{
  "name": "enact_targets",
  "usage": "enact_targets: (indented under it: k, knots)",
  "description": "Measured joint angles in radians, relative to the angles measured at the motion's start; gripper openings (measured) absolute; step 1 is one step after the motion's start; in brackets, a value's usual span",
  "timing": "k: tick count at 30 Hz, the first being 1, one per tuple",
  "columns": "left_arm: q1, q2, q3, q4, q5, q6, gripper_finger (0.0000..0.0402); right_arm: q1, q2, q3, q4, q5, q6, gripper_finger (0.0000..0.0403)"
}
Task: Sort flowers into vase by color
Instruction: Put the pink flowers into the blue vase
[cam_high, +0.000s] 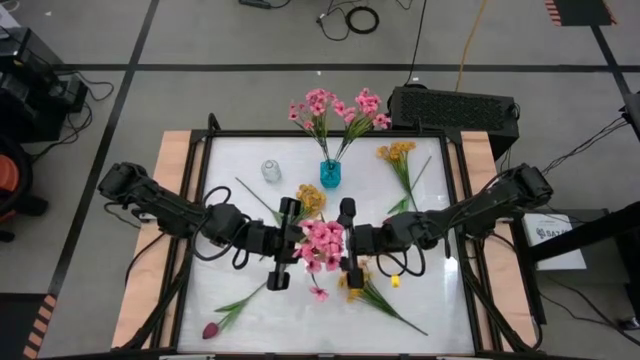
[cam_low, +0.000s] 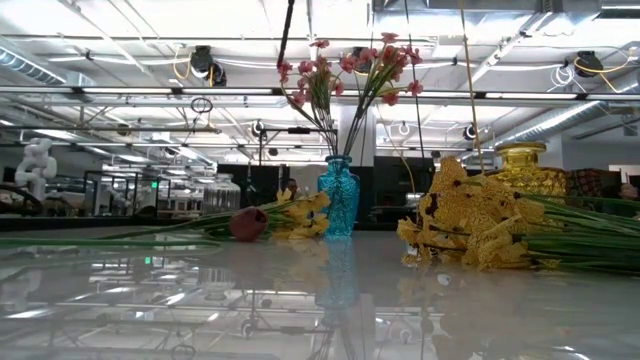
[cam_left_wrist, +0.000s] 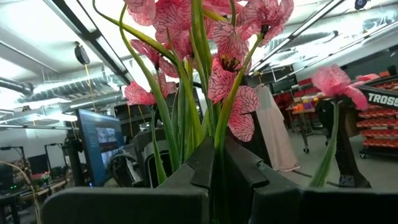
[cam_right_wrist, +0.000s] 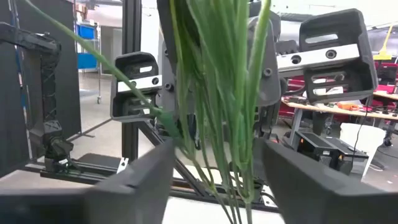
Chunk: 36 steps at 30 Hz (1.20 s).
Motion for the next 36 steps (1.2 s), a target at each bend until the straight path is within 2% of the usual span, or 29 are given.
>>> enact_targets:
  k: [8, 11, 14, 18, 22, 25, 30, 36]
  knots:
    - [0.000, 0.000, 0.000, -0.005, -0.005, 0.000, 0.0024, -0.005, 0.000, 0.000, -0.010, -0.001, -0.001, 0.0057]
    - [0.000, 0.000, 0.000, -0.007, -0.028, -0.019, 0.0026, -0.004, 0.000, 0.000, -0.018, -0.005, -0.011, 0.0013]
    - [-0.006, -0.001, 0.000, -0.008, -0.054, -0.025, 0.0047, -0.005, 0.000, 0.000, -0.020, -0.002, -0.015, 0.0013]
    - [-0.024, -0.032, 0.000, -0.083, -0.113, -0.025, 0.0115, -0.005, 0.000, 0.000, -0.029, 0.000, -0.004, 0.0012]
    - [-0.057, -0.092, 0.000, -0.238, -0.278, -0.024, 0.0189, -0.005, -0.017, 0.000, -0.075, 0.001, 0.001, 0.0004]
    - [-0.095, -0.159, 0.000, -0.399, -0.406, -0.025, 0.0227, -0.005, -0.052, 0.000, -0.135, 0.010, 0.003, 0.0006]
    - [-0.174, -0.271, 0.000, -0.682, -0.589, -0.079, 0.0248, -0.005, -0.099, 0.000, -0.249, 0.053, -0.004, 0.0006]
    - [-0.248, -0.374, 0.000, -1.010, -0.738, -0.248, 0.0249, -0.045, -0.127, 0.000, -0.303, 0.105, -0.078, 0.0006]
